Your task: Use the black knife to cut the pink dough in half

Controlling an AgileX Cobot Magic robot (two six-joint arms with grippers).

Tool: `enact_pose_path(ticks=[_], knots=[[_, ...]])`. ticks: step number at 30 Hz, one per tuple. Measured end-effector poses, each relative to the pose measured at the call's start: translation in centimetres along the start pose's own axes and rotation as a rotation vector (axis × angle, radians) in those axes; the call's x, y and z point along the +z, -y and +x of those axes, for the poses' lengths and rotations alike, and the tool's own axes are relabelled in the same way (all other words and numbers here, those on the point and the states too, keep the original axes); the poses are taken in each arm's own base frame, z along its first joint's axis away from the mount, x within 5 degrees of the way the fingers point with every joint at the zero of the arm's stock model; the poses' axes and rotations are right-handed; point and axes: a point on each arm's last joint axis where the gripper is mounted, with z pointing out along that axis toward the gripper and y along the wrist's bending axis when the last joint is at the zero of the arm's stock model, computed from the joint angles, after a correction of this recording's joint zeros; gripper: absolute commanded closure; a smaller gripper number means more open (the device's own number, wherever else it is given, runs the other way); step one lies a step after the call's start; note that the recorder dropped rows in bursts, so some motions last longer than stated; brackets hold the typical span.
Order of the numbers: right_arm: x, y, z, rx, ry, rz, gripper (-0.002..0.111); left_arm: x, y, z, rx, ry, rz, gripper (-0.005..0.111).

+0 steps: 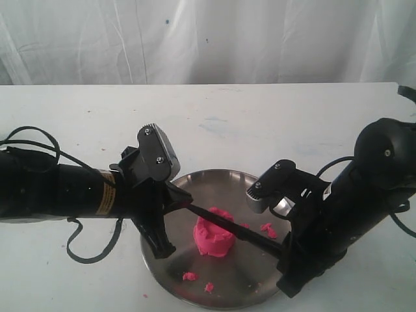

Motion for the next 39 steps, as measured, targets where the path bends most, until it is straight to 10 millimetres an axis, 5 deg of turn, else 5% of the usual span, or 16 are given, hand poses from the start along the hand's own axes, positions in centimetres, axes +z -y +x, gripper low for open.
enact_pose_path(ticks=[11,39], knots=[[0.0,0.1,-0.1,0.015,0.007,0.006,0.108,1.5,0.9,0.5,0.042,0.078,0.095,0.107],[0.0,0.1,-0.1,0.027,0.008,0.007,0.108,2.1,0.2,1.0,0.005,0.074,0.006,0.107]])
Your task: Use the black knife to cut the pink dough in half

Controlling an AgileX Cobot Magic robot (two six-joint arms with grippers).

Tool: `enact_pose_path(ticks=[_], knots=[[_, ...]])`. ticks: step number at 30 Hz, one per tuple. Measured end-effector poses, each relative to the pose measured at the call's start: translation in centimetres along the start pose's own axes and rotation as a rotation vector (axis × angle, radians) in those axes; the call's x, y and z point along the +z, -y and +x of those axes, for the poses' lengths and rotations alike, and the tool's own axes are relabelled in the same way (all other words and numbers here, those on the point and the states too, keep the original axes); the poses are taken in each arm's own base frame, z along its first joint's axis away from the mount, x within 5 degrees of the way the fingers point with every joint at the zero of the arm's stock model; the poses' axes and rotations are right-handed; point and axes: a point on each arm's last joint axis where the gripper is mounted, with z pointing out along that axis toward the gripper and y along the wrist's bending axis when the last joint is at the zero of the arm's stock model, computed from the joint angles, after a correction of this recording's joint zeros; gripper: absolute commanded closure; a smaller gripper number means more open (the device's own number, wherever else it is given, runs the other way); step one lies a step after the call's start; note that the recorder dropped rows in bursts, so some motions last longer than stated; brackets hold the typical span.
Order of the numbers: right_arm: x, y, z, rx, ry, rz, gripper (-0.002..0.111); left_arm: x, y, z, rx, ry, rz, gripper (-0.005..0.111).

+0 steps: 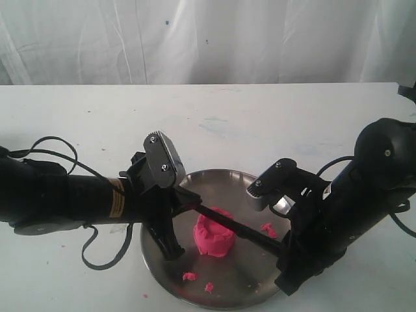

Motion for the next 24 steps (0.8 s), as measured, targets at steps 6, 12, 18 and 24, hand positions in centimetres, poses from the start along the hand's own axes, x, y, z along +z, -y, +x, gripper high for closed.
enact_pose_path(ticks=[6,12,18,24], knots=[[0.0,0.0,0.0,0.002,0.0,0.0,0.108,1.2,0.4,1.7,-0.013,-0.04,0.03,0.107],[0.0,0.0,0.0,0.004,0.0,0.0,0.108,1.3,0.4,1.7,-0.01,-0.041,0.031,0.107],[0.0,0.0,0.0,0.004,0.0,0.0,0.108,0.7,0.3,0.7,0.027,0.004,0.023,0.107],[0.0,0.0,0.0,0.004,0.0,0.0,0.108,0.1,-0.2,-0.4,0.048,0.053,-0.018,0.107]])
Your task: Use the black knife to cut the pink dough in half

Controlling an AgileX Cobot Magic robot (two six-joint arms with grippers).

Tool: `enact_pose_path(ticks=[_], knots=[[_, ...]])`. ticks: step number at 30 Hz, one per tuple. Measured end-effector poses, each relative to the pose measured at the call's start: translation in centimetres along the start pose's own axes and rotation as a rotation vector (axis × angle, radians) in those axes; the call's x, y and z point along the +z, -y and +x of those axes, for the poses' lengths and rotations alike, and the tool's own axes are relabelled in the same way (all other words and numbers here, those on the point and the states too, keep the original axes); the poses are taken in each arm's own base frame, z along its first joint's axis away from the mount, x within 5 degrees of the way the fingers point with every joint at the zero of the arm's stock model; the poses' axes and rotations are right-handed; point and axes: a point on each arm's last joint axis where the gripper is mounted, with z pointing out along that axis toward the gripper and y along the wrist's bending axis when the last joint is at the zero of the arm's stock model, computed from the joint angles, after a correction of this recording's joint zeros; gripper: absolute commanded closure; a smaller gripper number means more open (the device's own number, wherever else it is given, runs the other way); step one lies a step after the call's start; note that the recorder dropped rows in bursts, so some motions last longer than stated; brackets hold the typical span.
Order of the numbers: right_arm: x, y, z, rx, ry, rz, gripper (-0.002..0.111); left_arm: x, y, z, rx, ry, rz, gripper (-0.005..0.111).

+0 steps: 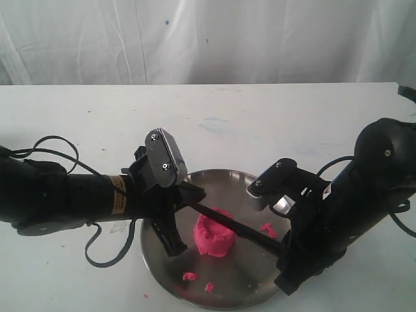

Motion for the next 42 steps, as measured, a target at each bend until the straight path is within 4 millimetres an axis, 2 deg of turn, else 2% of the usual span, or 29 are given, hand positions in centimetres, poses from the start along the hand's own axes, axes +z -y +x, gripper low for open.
enact_pose_path(ticks=[5,9,16,26,38,42], knots=[[0.0,0.0,0.0,0.0,0.0,0.0,0.108,1.0,0.1,1.6,0.068,-0.063,0.002,0.107],[0.0,0.0,0.0,0.004,0.001,0.001,0.108,1.4,-0.3,1.3,0.094,-0.06,-0.006,0.107],[0.0,0.0,0.0,0.004,0.001,0.001,0.108,1.4,-0.4,1.4,0.033,-0.079,-0.013,0.107],[0.0,0.0,0.0,0.004,0.001,0.001,0.108,1.2,-0.6,2.7,0.026,-0.231,-0.027,0.107],[0.0,0.0,0.0,0.004,0.001,0.001,0.108,1.2,-0.6,2.6,0.031,-0.221,-0.027,0.107],[0.0,0.0,0.0,0.004,0.001,0.001,0.108,0.3,-0.9,1.8,0.077,-0.243,-0.042,0.107]])
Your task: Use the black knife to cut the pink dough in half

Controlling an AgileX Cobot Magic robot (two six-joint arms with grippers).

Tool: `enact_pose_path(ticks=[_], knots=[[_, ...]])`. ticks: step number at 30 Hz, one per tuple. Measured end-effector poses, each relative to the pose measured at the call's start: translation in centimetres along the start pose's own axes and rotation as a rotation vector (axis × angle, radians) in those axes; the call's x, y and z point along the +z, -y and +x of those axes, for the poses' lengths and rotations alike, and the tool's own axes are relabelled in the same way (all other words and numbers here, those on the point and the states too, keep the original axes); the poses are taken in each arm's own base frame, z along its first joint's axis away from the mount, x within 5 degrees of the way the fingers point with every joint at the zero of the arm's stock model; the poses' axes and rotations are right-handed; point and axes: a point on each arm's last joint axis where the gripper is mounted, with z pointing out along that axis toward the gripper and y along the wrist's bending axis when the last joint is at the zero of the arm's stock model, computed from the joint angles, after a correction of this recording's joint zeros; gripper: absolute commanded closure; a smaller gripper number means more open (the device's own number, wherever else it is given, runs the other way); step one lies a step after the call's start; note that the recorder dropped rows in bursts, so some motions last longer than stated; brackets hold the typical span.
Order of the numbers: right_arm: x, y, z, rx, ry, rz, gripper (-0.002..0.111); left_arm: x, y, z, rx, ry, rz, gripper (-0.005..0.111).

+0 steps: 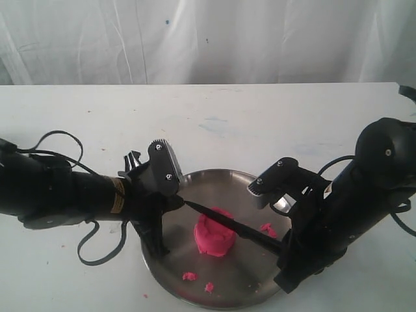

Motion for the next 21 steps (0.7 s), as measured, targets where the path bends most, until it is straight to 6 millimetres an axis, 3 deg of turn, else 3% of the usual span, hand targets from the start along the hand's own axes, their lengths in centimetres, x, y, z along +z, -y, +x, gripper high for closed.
enact_pose_path(ticks=[4,8,16,21], knots=[[0.0,0.0,0.0,0.0,0.0,0.0,0.108,-1.9,-0.8,-1.6,0.027,0.042,-0.048,0.107],[0.0,0.0,0.0,0.0,0.001,0.0,0.108,-2.5,-0.9,-2.9,-0.021,0.163,-0.051,0.107],[0.0,0.2,-0.2,0.0,0.021,0.017,0.108,-0.4,-0.2,-2.1,0.001,0.214,-0.018,0.107],[0.0,0.2,-0.2,0.0,0.021,0.017,0.108,0.8,-0.9,-2.0,-0.001,0.217,-0.063,0.107]])
